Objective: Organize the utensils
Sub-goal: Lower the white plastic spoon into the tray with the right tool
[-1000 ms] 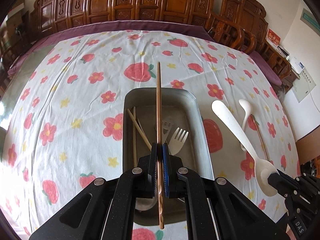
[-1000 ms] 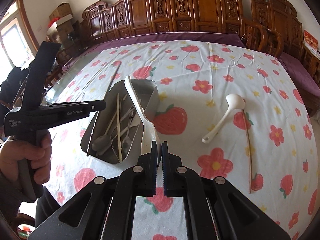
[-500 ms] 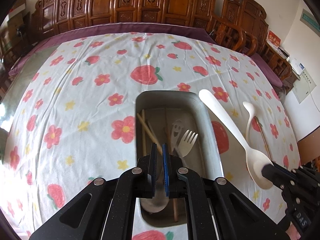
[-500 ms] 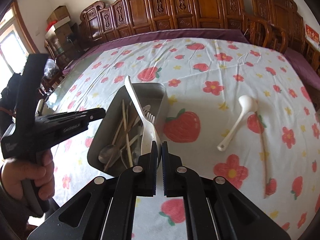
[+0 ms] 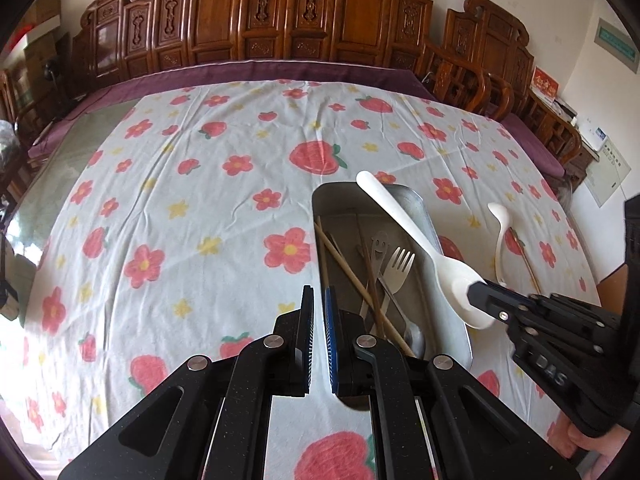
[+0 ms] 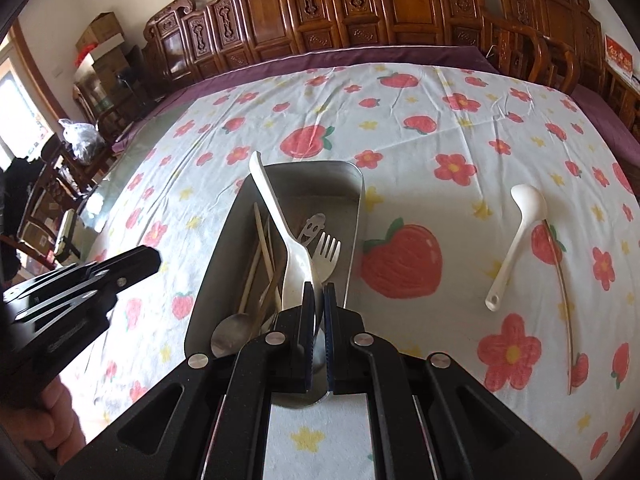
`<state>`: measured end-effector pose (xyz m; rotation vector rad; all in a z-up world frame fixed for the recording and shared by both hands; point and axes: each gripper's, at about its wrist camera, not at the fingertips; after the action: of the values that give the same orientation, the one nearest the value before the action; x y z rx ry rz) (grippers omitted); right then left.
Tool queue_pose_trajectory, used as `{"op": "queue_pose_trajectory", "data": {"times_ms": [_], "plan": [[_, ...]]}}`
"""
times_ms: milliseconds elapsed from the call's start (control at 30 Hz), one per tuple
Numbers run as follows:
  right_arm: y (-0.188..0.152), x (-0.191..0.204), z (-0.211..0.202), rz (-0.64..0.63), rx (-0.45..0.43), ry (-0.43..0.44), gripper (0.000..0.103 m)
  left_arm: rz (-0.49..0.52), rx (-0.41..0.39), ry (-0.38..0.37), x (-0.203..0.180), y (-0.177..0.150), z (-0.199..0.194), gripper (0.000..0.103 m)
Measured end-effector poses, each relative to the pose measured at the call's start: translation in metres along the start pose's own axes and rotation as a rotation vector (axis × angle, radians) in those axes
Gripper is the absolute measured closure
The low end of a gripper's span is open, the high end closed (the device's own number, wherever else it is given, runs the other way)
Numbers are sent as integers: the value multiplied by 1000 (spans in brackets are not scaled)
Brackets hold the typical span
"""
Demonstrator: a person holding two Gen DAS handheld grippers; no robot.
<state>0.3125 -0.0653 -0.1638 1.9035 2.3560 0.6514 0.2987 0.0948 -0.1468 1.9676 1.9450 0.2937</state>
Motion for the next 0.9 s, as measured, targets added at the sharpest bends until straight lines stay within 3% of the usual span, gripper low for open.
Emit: {"op": "queue_pose_trajectory", "data": {"times_ms": [200, 533, 833, 900], "plan": [[2, 2, 10, 28, 0, 41, 92, -8, -10, 5, 6, -5, -6, 98], [-12, 12, 9, -73, 10, 159, 87, -3, -21, 3, 2, -10, -16, 97], [-19, 7, -10, -106, -22, 161, 74, 18, -39, 0, -12, -11, -26, 96], [-21, 1, -17, -112, -33, 150, 74, 25, -43, 1, -15, -11, -28, 89]]}}
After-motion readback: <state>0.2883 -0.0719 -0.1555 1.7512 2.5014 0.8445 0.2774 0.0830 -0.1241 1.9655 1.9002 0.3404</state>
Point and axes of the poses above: each gripper's, at about its wrist camera, not at the fingertips, and z roughly the way its jaws point, x to its left, y to its top, and after that the axes turned 11 degrees about x, right-handed
